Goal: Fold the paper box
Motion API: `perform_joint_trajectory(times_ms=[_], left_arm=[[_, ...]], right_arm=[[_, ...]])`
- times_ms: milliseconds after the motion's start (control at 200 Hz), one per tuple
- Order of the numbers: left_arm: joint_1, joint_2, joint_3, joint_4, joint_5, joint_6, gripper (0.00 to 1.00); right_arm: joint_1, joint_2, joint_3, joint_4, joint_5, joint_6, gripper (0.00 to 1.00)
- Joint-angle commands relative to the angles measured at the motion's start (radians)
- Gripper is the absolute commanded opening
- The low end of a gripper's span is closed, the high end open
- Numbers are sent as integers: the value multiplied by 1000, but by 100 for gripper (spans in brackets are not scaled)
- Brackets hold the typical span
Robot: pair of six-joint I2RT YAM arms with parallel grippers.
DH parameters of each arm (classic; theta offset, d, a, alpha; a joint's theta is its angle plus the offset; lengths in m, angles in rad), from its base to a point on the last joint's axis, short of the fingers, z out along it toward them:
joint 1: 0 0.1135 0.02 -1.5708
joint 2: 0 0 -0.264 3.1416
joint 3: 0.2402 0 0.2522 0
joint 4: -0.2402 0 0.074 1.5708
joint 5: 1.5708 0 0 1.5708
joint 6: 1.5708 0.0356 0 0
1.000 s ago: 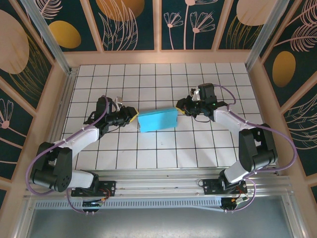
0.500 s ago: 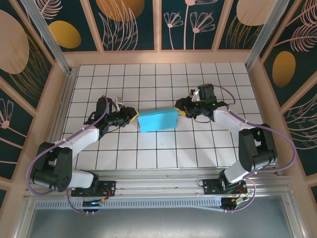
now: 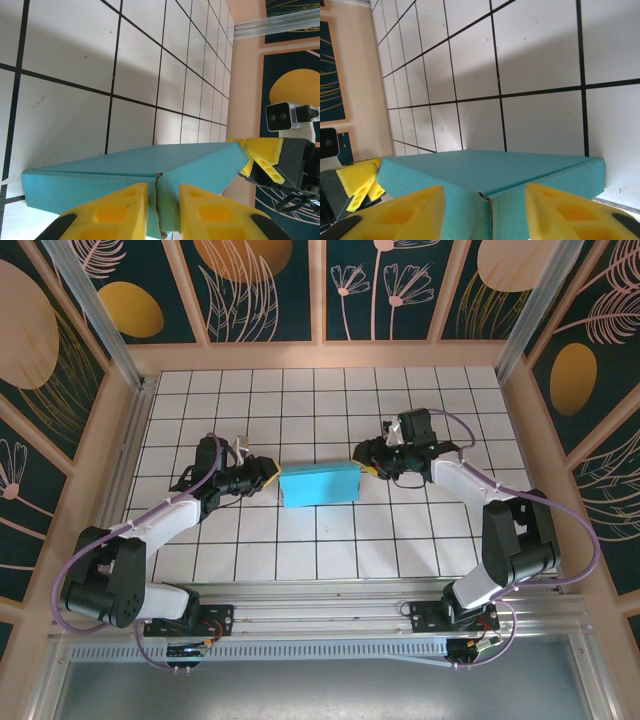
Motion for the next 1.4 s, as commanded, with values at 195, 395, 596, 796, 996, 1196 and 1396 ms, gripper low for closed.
perform_joint_trajectory(times_ms=[195,395,596,796,996,1196,1396], left_arm=[[-16,13,-23,-98,13,34,21],[-21,12,-31,-110,12,53,20],[-26,-2,-18,-136,5,61,26],[-29,-26,12,-161,-9,60,41],[-31,-27,6,-156,7,58,45],[-38,-37,6,-143,19,53,52],[-45,-52,6,-115,32,45,54]], right_arm=[[-3,12,-16,-19,20,-18,30],[-3,4,-29,-21,20,-16,24],[-4,-26,-4,-30,37,-14,33],[-10,-82,-1,-54,82,-29,40],[-17,-113,-26,-64,61,-47,47],[-18,-114,-65,-78,22,-58,47],[-18,-105,-83,-71,-5,-67,38]])
